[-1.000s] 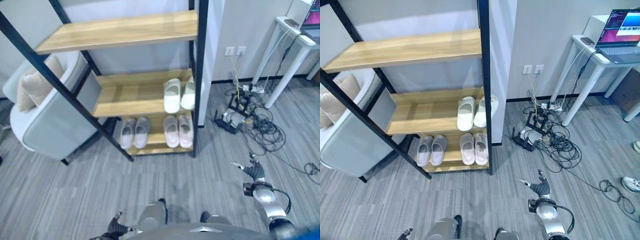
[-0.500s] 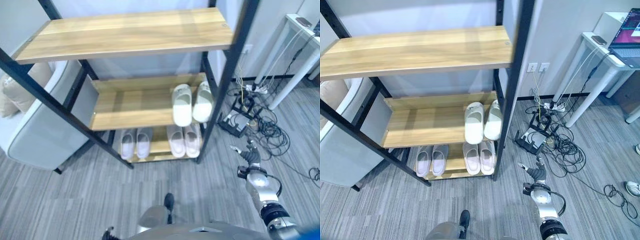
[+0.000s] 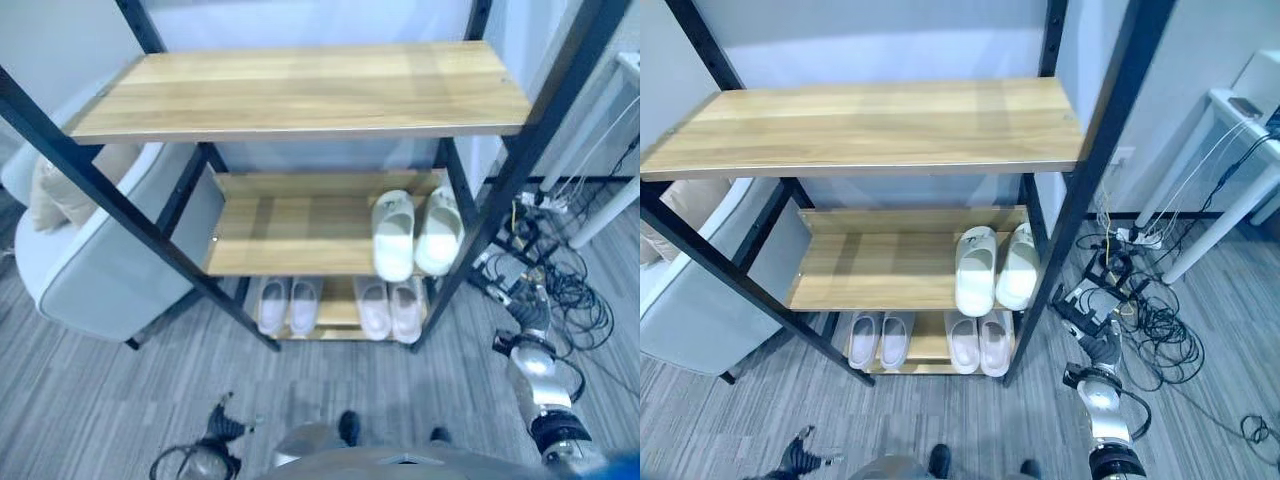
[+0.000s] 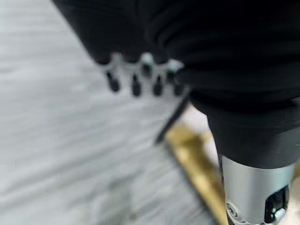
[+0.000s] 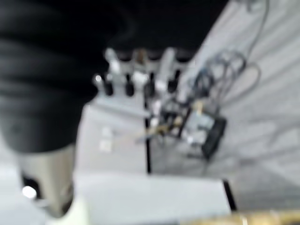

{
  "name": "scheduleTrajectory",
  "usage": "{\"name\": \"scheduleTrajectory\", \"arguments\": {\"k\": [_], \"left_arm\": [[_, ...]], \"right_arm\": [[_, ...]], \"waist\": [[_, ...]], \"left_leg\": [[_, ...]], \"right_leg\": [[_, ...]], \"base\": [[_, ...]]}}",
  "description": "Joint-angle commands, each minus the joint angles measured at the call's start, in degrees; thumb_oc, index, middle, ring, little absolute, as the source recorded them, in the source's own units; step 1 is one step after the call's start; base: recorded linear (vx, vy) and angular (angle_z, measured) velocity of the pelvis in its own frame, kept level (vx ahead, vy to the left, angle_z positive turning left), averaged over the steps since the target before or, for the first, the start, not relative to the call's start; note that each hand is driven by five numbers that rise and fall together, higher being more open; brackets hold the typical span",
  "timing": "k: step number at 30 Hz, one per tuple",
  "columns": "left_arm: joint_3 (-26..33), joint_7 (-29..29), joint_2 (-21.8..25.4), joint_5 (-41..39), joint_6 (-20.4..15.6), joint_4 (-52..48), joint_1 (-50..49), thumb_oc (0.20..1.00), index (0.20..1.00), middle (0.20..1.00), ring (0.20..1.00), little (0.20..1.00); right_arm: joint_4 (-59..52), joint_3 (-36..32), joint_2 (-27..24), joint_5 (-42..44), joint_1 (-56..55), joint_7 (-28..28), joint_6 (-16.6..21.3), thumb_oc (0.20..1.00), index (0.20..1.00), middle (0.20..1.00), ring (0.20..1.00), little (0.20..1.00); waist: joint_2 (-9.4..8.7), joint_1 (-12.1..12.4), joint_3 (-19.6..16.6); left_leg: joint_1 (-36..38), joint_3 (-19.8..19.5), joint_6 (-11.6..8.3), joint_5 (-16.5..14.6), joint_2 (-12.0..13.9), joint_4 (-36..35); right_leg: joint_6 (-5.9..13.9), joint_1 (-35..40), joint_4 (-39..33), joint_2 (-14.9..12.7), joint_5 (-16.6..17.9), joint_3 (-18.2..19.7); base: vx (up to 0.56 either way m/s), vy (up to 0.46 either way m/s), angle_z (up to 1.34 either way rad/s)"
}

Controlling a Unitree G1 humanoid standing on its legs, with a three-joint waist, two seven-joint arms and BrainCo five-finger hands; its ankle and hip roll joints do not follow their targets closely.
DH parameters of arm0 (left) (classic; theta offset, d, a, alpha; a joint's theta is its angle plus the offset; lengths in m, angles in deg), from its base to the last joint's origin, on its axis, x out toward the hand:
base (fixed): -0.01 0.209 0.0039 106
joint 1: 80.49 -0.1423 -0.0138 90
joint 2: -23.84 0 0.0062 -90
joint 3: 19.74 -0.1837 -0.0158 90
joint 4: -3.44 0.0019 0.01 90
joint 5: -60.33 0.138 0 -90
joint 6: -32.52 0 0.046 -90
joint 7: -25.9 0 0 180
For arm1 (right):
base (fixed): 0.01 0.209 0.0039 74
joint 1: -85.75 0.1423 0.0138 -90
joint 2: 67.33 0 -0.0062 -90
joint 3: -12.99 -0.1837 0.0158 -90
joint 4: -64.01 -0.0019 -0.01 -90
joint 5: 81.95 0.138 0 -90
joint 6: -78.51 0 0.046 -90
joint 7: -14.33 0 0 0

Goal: Arrange the slippers neatly on the shoe rack.

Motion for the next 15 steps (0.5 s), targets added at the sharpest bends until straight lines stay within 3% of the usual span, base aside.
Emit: {"name": "scheduleTrajectory", "arguments": {"k": [1,10,15], "left_arm": [[-0.84,1.23,0.68,3.26,-0.16,1.98,0.14,1.000,1.000,1.000,1.000,1.000],[-3.57,1.85,1.43,4.19,-0.63,3.29,-0.19,1.000,1.000,1.000,1.000,1.000],[-6.58,1.94,3.20,2.33,-1.99,-1.71,0.88,1.000,1.000,1.000,1.000,1.000]], "right_arm": [[-5.34,-1.74,-4.14,-2.80,0.58,-3.07,1.34,1.000,1.000,1.000,1.000,1.000],[1.58,-1.44,-10.66,-3.81,11.75,-7.56,-0.13,1.000,1.000,1.000,1.000,1.000],[8.56,-0.51,-16.62,0.52,21.40,-8.41,0.02,1.000,1.000,1.000,1.000,1.000]], "waist": [[0.23,0.53,-0.31],[0.82,2.96,0.85],[2.68,4.60,3.62]], "left_leg": [[-5.29,-2.09,-3.00,-2.31,5.93,5.40],[-6.57,-4.79,-3.53,-1.00,6.06,3.77],[-9.91,-6.06,-3.57,0.03,5.08,3.89]], "right_leg": [[0.22,1.20,3.60,0.03,-2.59,-2.84],[-0.26,0.45,4.07,0.69,-3.65,-4.98],[-0.18,-2.49,4.76,-0.03,-3.20,-5.71]], "base": [[0.05,-0.097,0.21],[0.01,-0.023,0.16],[-0.06,0.036,0.15]]}}
